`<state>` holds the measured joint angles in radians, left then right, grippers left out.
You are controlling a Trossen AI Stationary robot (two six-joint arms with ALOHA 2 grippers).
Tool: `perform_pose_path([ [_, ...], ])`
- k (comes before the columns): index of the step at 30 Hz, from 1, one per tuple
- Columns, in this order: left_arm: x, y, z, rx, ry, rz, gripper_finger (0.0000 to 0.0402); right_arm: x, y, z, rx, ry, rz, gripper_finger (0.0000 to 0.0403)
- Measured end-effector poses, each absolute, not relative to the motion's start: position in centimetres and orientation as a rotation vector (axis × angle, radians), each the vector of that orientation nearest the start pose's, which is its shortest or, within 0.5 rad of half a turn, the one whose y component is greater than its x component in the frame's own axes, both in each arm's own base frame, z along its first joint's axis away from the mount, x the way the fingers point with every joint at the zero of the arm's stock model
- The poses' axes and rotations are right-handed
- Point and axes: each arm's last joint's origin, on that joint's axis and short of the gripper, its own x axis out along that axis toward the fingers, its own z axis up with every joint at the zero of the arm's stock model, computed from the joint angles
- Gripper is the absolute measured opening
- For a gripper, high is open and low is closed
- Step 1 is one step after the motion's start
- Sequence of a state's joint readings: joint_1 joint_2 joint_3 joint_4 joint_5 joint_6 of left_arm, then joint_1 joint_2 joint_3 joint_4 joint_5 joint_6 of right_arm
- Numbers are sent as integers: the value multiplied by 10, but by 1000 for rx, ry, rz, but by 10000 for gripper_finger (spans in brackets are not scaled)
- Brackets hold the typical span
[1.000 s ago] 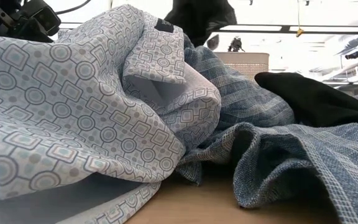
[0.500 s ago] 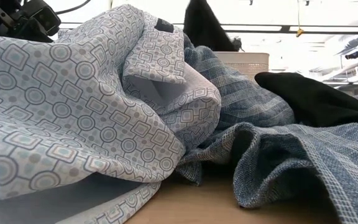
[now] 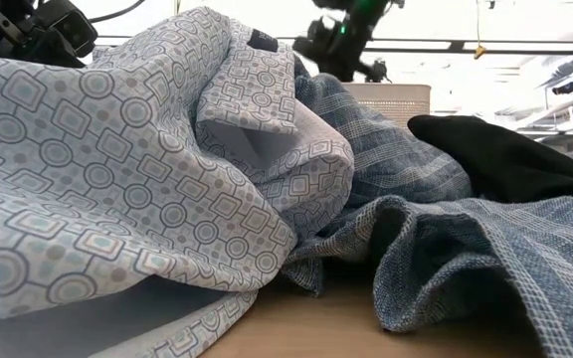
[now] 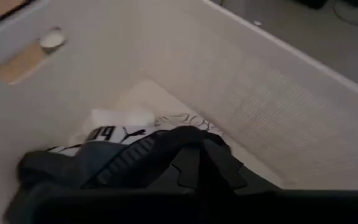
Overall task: Sort clothes
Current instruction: Put the top black boxers into the laundry bin
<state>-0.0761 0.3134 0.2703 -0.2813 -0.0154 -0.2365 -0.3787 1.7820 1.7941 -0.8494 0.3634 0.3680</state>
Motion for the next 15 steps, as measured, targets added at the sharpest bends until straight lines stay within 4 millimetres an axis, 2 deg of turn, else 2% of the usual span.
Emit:
perform_pose_path([
  [3,108,-8,203,-219,330,-22,111,354,-157,327,368,726,-870,21],
  [8,108,-8,203,-206,329,-21,111,353,-163,292,433,711,-910,53],
  [15,108,-8,204,-199,328,-19,111,344,-168,266,515,754,-943,131],
])
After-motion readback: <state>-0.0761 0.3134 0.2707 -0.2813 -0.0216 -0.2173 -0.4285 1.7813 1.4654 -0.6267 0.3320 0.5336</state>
